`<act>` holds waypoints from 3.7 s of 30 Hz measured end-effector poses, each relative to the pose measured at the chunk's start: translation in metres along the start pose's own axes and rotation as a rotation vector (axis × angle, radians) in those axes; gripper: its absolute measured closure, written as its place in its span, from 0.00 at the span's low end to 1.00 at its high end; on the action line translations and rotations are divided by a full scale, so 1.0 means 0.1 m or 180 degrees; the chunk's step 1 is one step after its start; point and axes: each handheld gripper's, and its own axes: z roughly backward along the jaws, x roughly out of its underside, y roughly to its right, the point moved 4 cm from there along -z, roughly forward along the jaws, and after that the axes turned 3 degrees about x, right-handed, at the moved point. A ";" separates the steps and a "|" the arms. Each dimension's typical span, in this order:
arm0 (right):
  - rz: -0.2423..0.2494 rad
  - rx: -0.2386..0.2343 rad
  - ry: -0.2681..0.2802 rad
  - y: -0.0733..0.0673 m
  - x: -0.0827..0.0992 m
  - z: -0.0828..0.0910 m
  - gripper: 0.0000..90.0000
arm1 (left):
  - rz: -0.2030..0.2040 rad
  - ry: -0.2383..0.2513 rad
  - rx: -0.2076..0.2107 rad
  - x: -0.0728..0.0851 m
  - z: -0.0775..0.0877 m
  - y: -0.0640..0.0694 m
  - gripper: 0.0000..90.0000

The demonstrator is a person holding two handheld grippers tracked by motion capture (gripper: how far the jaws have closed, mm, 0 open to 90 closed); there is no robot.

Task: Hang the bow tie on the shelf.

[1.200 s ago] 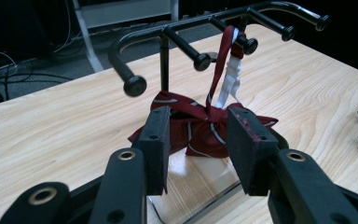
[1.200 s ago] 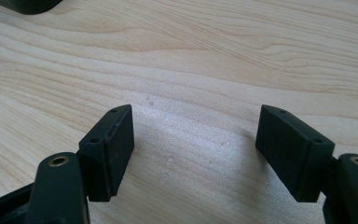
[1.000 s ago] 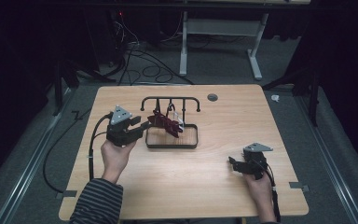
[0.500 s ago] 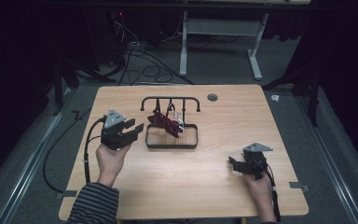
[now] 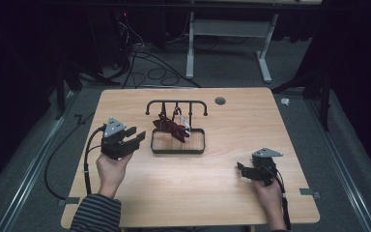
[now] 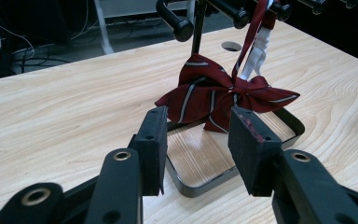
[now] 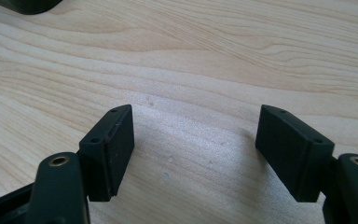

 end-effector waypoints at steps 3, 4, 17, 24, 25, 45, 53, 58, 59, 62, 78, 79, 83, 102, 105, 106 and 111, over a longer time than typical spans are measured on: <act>0.0000 0.0000 0.0000 0.00 0.00 0.00 0.32 | -0.0006 0.0001 -0.0014 0.00 0.01 0.00 0.64; 0.0000 0.0000 0.0000 0.00 0.00 0.00 0.32 | -0.0005 0.0006 -0.0015 0.00 0.02 0.00 0.64; 0.0000 0.0000 0.0000 0.00 0.00 0.00 0.32 | 0.0047 0.0002 -0.0024 0.10 0.07 -0.02 0.64; -0.0005 0.0001 -0.0001 0.00 0.00 0.00 0.32 | 0.0100 -0.0008 -0.0022 0.16 0.08 -0.04 0.64; -0.0006 0.0002 -0.0001 0.00 0.00 0.00 0.33 | 0.0106 -0.0011 -0.0025 0.17 0.08 -0.04 0.64; -0.0013 0.0004 0.0001 0.00 0.00 0.00 0.32 | 0.0240 -0.0044 -0.0087 0.39 0.15 -0.12 0.64; -0.0016 0.0005 0.0000 0.00 0.00 0.00 0.32 | 0.0323 -0.0052 -0.0096 0.50 0.20 -0.17 0.63; -0.0018 0.0006 -0.0001 0.00 0.00 0.00 0.32 | 0.0364 -0.0057 -0.0110 0.55 0.23 -0.21 0.63; -0.0017 0.0006 0.0000 0.00 0.00 0.00 0.32 | 0.0372 -0.0062 -0.0110 0.56 0.23 -0.21 0.63; -0.0018 0.0005 0.0000 0.00 0.00 0.00 0.32 | 0.0367 -0.0088 -0.0113 0.57 0.23 -0.23 0.63; -0.0019 0.0007 -0.0001 0.00 0.00 0.00 0.32 | 0.0516 -0.0227 -0.0080 0.81 0.14 -0.24 0.63; -0.0019 0.0008 -0.0001 0.00 0.00 0.00 0.32 | 0.0524 -0.0237 -0.0082 0.83 0.13 -0.24 0.63; -0.0020 0.0007 -0.0001 0.00 0.00 0.00 0.33 | 0.0566 -0.0271 -0.0077 0.88 0.10 -0.25 0.63; -0.0019 0.0008 -0.0001 0.00 0.00 0.00 0.32 | 0.0556 -0.0576 -0.0251 1.23 -0.18 -0.29 0.58; -0.0018 0.0006 -0.0001 0.00 0.00 0.00 0.32 | 0.0488 -0.0668 -0.0351 1.31 -0.25 -0.29 0.56; -0.0018 0.0006 -0.0001 0.00 0.00 0.00 0.33 | 0.0403 -0.0616 -0.0398 1.34 -0.26 -0.28 0.54; -0.0021 0.0009 -0.0001 0.00 0.00 0.00 0.33 | 0.0192 -0.0653 -0.0550 1.35 -0.29 -0.22 0.50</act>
